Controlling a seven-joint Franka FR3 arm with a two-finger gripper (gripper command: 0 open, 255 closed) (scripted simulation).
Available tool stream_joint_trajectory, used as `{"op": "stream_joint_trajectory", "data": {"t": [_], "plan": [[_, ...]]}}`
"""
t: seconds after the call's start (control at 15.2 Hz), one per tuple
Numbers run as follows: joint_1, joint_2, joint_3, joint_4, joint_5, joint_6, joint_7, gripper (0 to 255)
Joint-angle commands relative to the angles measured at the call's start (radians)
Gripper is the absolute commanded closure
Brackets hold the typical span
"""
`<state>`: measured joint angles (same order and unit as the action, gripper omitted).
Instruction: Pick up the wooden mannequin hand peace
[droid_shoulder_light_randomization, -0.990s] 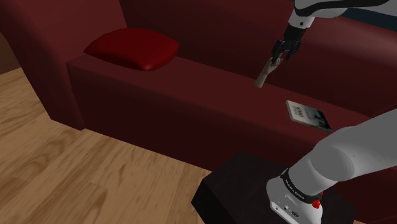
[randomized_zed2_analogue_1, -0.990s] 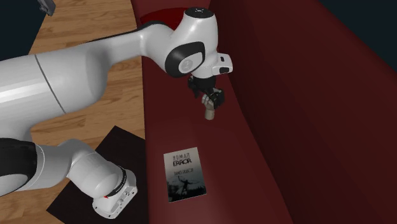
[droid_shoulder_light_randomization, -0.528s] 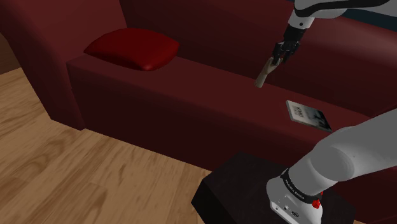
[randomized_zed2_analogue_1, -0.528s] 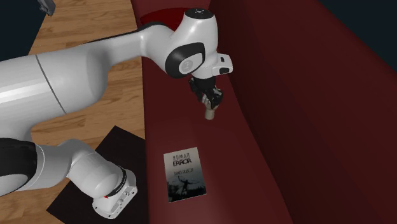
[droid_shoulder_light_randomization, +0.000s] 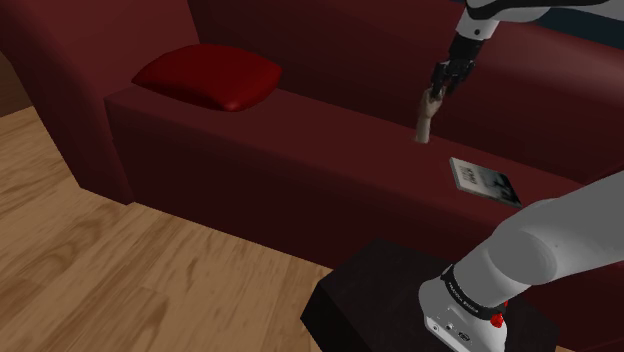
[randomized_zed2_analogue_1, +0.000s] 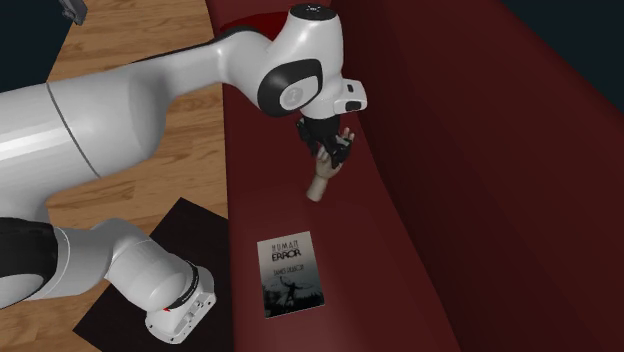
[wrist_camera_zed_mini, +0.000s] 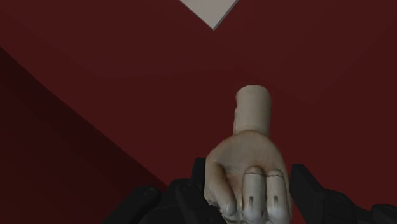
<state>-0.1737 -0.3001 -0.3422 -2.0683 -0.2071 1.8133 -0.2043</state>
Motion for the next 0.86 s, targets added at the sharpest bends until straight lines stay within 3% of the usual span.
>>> {"op": "stream_joint_trajectory", "data": {"t": [0.0,0.79], "plan": [[0.001,0.0,0.002,0.028,0.002,-0.028,-0.002,255],[0.006,0.016,0.01,0.178,0.013,-0.162,-0.02,255]]}}
